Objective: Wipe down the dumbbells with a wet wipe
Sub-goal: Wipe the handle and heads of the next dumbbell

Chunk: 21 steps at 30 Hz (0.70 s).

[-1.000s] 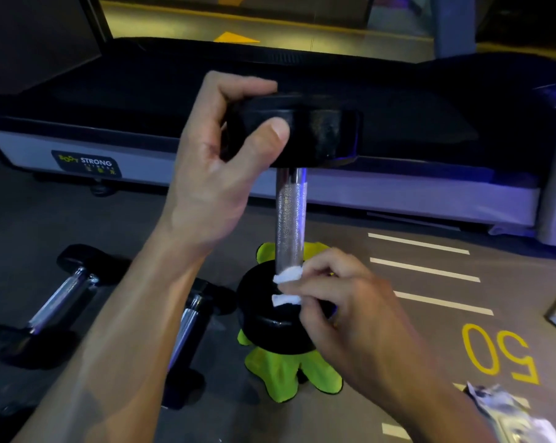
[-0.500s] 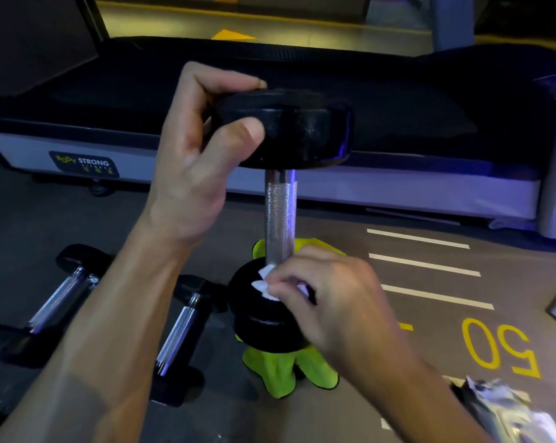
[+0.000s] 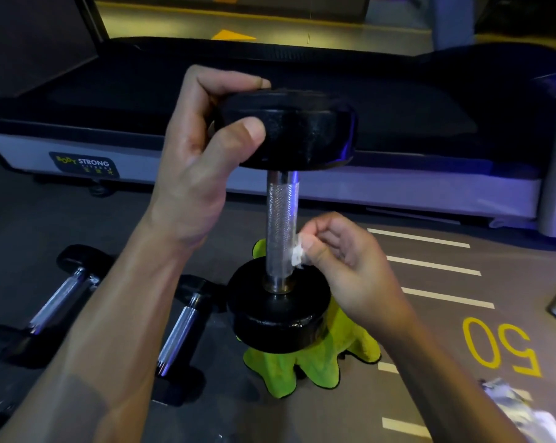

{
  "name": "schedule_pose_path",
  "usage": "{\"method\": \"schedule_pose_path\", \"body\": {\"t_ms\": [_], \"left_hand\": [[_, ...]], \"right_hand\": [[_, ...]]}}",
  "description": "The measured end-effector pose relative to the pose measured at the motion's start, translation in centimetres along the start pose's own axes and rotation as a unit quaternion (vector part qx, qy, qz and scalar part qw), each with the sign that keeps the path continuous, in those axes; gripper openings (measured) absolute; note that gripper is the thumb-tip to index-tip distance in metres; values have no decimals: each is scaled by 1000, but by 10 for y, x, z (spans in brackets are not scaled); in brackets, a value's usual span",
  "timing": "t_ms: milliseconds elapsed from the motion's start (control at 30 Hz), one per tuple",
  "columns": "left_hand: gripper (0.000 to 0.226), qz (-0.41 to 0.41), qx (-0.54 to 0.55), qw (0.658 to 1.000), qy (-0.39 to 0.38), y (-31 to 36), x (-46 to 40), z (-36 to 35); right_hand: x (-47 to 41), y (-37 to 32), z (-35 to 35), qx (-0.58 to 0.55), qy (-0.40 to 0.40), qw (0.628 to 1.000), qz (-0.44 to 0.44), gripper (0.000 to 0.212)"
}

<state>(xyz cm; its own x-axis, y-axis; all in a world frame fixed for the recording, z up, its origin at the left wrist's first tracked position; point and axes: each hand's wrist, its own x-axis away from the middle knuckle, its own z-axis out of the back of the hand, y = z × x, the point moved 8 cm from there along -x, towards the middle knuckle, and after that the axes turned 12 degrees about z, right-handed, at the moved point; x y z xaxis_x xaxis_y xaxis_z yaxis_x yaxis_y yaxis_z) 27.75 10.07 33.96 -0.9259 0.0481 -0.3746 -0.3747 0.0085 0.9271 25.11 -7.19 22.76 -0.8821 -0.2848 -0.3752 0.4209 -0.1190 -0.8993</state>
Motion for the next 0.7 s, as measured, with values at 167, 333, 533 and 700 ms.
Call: {"method": "schedule_pose_path", "body": {"t_ms": [167,333,533,700], "left_hand": [[33,6,9,1000,9,-2,-1,3],[33,5,8,1000,7,-1,-2,0],[34,1,13,1000,10,-3,0,4],[33,-4,14,1000,5,-1,1,-1]], "right_hand": [[23,-21,-18,128,-52,990,29,13],[-3,-42,-1,16,89,996,8,14],[30,-44,-30,38,35,998,-32,19],[15,-46,-10,-87,97,991,-35,30]]}}
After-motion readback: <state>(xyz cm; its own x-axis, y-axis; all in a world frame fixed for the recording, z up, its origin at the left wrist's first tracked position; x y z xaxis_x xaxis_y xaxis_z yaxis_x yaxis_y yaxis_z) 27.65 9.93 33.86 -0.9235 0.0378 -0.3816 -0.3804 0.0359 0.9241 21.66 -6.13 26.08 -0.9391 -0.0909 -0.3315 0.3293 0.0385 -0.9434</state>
